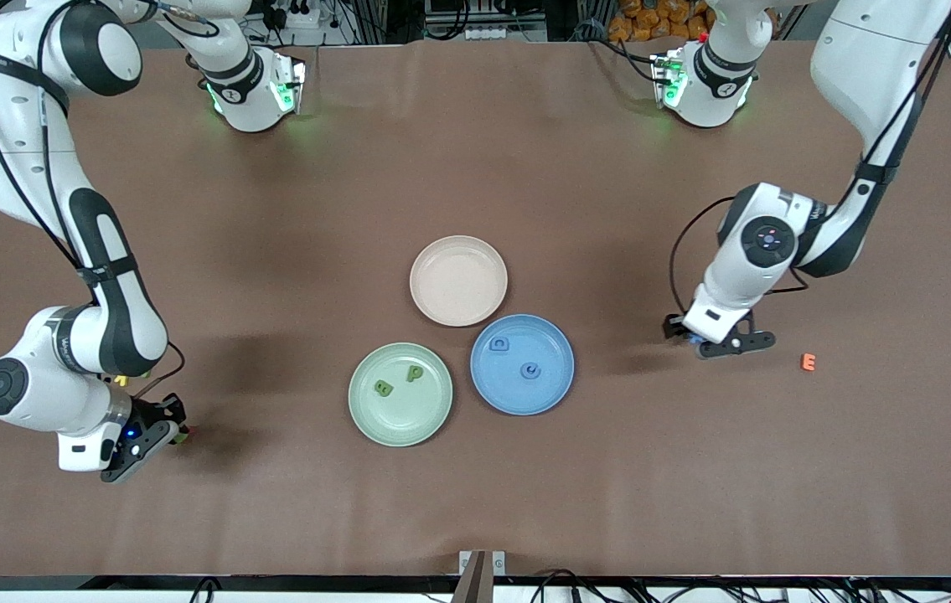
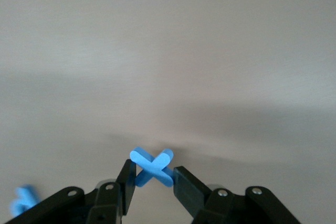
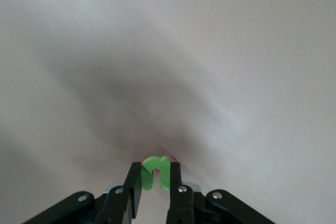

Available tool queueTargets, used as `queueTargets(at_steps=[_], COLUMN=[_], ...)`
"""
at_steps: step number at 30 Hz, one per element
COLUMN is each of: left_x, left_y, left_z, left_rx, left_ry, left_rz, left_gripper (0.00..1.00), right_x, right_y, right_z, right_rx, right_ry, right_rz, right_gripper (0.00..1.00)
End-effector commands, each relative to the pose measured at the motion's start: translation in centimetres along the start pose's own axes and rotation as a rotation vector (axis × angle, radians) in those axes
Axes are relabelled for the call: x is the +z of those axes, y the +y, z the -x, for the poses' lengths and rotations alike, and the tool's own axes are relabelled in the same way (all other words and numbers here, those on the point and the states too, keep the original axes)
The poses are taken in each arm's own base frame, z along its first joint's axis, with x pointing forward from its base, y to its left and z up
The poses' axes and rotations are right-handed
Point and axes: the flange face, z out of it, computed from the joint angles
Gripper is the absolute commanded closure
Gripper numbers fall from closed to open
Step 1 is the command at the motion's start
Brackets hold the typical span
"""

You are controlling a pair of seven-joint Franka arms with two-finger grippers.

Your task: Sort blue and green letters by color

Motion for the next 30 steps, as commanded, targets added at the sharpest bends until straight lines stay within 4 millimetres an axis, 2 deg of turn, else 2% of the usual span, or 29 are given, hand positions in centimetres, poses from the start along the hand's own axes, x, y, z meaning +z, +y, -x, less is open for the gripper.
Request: queueTargets(at_steps=[1,5,7,10,14,18,22,23,24,25,26,30], left_x=[-0.6,-1.1,-1.1,-1.6,-2.3,-3.9,-4.0,-3.9,-3.9,-3.9,-3.8,-3.0], left_y=[8.3,14.7,17.0,20.0,22.9,26.2,27.4,27.4,27.3,27.1,26.8,25.8], left_z=[-0.1,0.1,0.1,0.5,2.0,3.7,4.8,4.8,4.7,4.5,4.4,4.3], left_rx=[-0.139,-0.230,-0.267,-0.308,-0.340,-0.365,-0.363,-0.352,-0.344,-0.335,-0.326,-0.309], left_ry=[-0.002,0.014,0.019,0.025,0.027,0.060,0.076,0.081,0.087,0.096,0.102,0.098], left_rz=[0.058,0.116,0.140,0.169,0.207,0.301,0.316,0.312,0.308,0.304,0.298,0.251], left_gripper=[1.00,1.00,1.00,1.00,1.00,1.00,1.00,0.95,0.60,0.19,0.00,0.00], right_x=[-2.3,-3.6,-4.2,-4.0,-3.5,-3.1,-2.5,-2.5,-2.4,-2.4,-2.2,-1.6], right_y=[-2.9,-5.9,-7.9,-11.3,-16.3,-20.6,-23.8,-24.5,-25.2,-25.9,-26.9,-29.4], right_z=[-2.8,-5.6,-7.5,-10.1,-13.4,-15.9,-17.4,-17.7,-17.9,-18.3,-18.6,-19.5], right_rx=[0.120,0.208,0.230,0.290,0.353,0.413,0.464,0.470,0.478,0.482,0.486,0.520], right_ry=[0.020,0.023,0.026,0.011,-0.007,-0.023,-0.037,-0.039,-0.040,-0.042,-0.044,-0.050], right_rz=[-0.066,-0.098,-0.095,-0.093,-0.088,-0.066,-0.047,-0.044,-0.042,-0.040,-0.038,-0.016], right_gripper=[0.96,0.97,0.97,0.98,0.98,0.98,0.98,0.98,0.98,0.98,0.98,0.95])
